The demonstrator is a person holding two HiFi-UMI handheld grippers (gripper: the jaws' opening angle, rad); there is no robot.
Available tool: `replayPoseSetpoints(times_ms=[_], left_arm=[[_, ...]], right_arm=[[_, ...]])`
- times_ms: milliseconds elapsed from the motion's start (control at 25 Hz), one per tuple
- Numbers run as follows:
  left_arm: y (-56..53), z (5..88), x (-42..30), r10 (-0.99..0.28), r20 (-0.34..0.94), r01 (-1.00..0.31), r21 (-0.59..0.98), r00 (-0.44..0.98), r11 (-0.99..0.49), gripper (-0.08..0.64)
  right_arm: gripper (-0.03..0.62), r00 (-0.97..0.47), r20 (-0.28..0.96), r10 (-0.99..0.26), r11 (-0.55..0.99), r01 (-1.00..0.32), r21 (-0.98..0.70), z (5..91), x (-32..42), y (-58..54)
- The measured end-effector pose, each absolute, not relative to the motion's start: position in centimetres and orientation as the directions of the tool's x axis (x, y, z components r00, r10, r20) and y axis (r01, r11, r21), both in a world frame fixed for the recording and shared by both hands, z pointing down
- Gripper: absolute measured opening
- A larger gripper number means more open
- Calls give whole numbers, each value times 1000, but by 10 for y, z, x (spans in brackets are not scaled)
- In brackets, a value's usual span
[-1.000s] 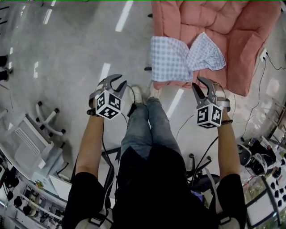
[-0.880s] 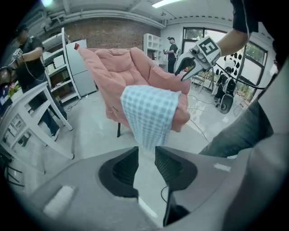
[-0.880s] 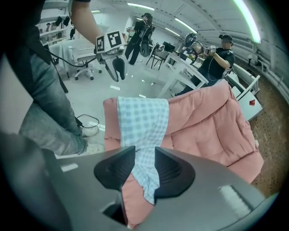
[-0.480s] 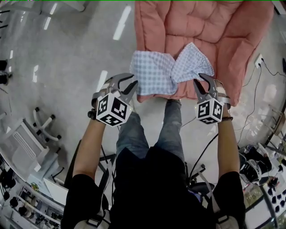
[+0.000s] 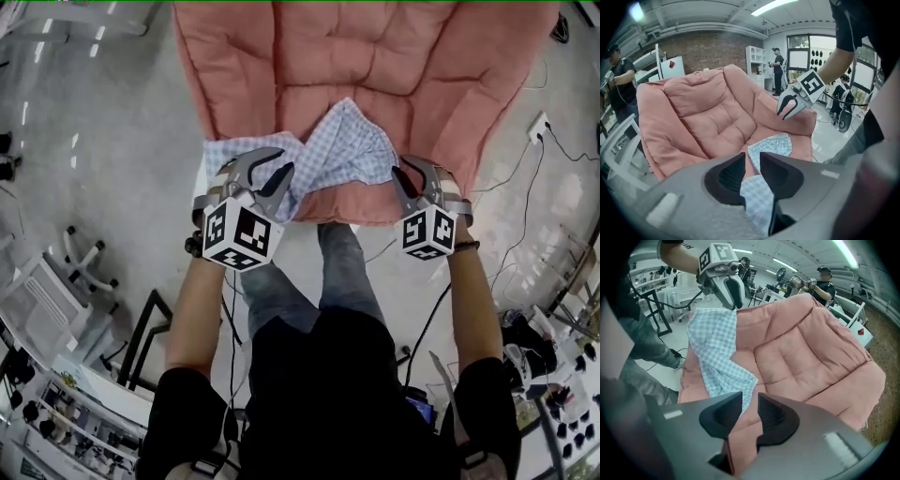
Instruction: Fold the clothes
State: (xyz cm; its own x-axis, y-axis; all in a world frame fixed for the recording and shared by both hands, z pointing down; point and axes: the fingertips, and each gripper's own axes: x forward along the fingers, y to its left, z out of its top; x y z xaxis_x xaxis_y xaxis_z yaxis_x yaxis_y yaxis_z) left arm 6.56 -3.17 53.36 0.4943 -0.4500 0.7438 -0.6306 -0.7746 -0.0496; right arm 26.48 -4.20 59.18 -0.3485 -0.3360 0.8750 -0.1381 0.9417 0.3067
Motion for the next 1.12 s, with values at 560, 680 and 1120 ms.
replayPoseSetpoints(times_ms=[560,680,1120], left_arm=[[-10,567,27,-454,818,-800,13,353,-599,101],[-5,568,4,-481,818,-843,9,316,-538,95],[36,587,-26,-492,836,-910,20,243,-414,91]], right_arm=[[100,-412,897,-162,966,120,230,667,185,-129],[103,-357,928,-108,957,215,195,702,169,-138],[138,-157,988,10,870,489,69,788,161,-133]])
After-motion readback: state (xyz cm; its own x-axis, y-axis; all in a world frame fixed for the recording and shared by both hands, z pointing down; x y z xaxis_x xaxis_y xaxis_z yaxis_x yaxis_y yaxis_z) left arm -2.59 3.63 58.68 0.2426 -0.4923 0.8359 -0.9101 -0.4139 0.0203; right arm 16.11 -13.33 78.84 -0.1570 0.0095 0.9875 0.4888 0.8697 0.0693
